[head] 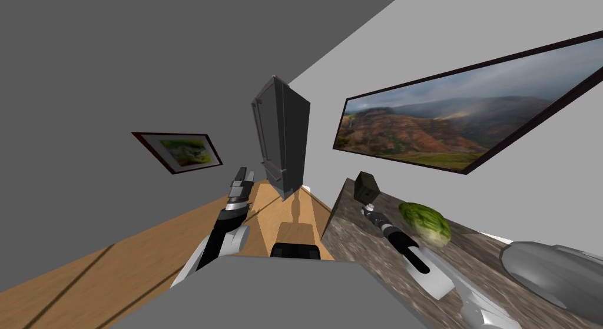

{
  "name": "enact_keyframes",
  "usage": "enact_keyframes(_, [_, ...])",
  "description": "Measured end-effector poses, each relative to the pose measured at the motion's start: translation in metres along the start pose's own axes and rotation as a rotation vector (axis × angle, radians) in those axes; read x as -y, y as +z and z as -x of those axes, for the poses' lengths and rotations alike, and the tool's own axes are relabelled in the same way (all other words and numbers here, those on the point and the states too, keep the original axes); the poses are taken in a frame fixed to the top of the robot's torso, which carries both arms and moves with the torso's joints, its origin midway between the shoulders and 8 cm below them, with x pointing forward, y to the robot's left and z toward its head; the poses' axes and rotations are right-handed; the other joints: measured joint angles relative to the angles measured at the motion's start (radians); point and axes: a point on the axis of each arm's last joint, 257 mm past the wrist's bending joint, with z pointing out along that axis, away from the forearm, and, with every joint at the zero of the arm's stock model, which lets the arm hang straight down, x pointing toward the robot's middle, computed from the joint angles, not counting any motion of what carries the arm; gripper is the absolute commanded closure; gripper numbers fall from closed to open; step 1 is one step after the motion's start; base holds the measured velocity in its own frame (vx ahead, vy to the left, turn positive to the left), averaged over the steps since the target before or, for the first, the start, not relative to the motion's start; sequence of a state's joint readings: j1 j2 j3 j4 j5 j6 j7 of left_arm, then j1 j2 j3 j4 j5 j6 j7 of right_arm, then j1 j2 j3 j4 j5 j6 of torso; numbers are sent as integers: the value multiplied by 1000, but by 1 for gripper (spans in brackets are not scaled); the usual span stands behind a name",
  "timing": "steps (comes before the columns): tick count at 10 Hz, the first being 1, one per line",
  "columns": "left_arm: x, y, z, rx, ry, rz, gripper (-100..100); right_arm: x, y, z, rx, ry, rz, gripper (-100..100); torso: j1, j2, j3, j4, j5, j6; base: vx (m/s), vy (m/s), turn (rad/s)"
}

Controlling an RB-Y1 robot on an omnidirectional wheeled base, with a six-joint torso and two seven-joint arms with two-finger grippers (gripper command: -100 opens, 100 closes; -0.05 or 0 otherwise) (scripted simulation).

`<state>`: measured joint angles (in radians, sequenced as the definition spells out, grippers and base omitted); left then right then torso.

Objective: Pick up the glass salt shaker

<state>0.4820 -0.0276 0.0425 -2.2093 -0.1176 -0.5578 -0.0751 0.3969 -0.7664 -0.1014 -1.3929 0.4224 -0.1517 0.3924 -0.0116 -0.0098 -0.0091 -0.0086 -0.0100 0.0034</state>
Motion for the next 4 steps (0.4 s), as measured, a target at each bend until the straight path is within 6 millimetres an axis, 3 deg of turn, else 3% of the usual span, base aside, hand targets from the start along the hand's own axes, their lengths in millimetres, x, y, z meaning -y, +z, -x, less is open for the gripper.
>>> enact_keyframes(3, [0, 0, 0, 0, 0, 0, 0, -13, -11, 8, 14, -8, 27, 100, 0, 3, 2, 1, 0, -3, 22, 4, 7])
enact_keyframes(4, [0, 0, 0, 0, 0, 0, 0, -14, -11, 9, 17, -8, 30, 0, -1, 4, 2, 1, -1, -2, 0, 0, 0])
